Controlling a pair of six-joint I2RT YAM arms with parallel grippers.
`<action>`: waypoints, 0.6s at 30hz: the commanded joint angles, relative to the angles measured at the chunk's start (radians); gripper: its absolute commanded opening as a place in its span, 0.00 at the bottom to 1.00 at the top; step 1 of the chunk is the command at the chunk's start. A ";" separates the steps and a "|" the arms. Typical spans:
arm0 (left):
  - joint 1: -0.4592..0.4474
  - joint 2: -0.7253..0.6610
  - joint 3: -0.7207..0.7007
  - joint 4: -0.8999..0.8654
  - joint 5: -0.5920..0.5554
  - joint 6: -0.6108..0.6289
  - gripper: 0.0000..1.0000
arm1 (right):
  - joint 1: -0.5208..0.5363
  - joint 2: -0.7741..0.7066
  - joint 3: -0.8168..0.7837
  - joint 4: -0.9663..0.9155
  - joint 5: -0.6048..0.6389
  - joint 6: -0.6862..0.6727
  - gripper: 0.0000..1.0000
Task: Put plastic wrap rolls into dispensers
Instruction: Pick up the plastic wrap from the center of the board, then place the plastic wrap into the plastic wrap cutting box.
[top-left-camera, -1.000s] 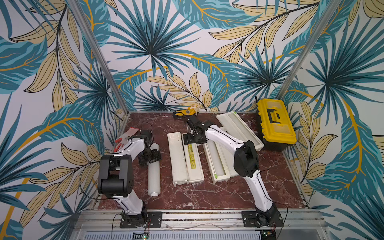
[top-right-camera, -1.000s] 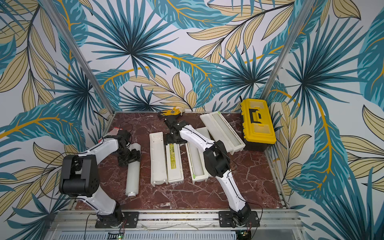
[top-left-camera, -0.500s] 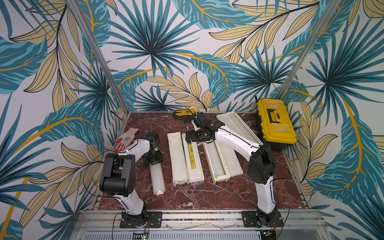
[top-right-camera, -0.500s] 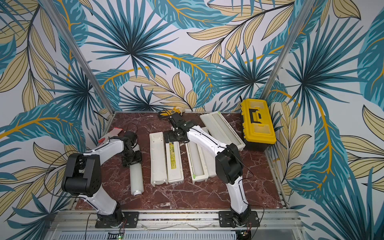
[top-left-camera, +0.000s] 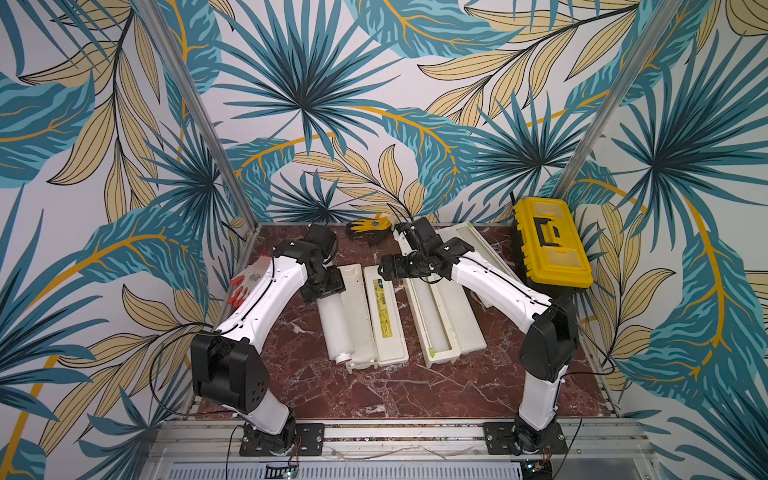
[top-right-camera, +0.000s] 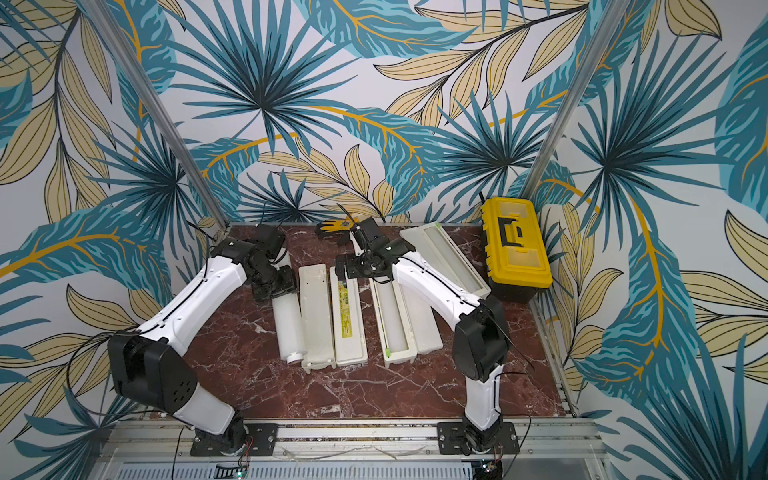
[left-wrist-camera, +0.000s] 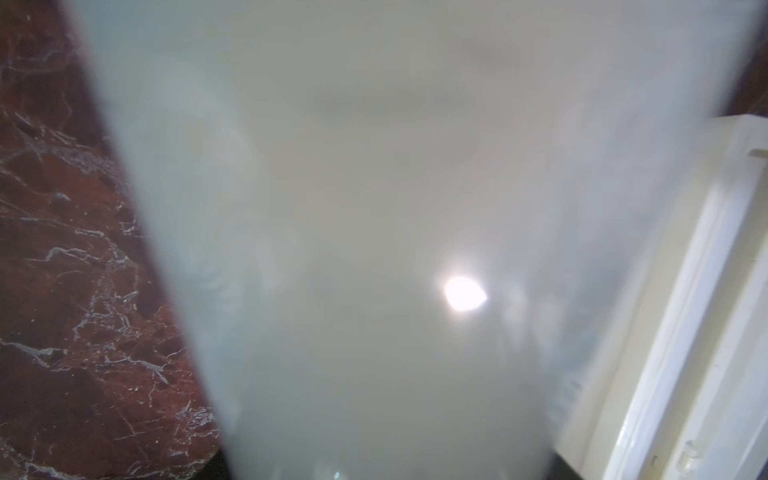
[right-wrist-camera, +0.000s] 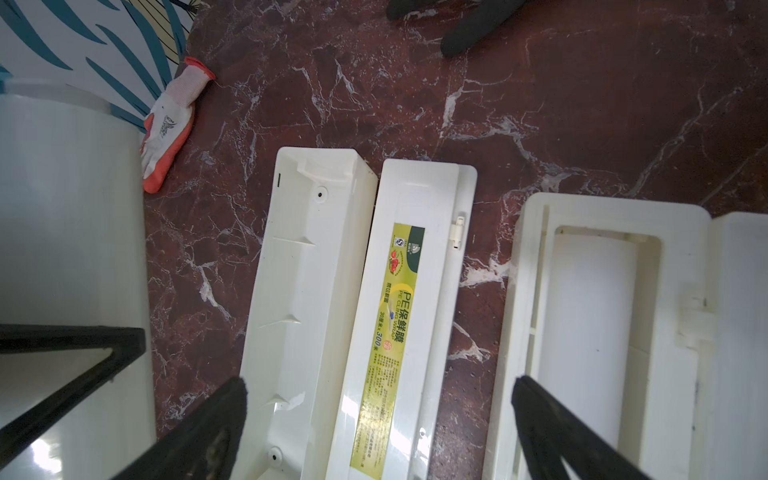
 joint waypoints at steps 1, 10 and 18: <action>-0.040 0.079 0.125 -0.025 -0.017 -0.032 0.22 | -0.022 -0.033 -0.062 0.026 -0.029 -0.010 0.99; -0.084 0.247 0.213 -0.023 -0.025 -0.028 0.22 | -0.060 -0.092 -0.143 0.050 -0.037 -0.020 0.99; -0.094 0.324 0.220 -0.019 -0.040 -0.018 0.22 | -0.066 -0.097 -0.148 0.054 -0.067 -0.027 0.99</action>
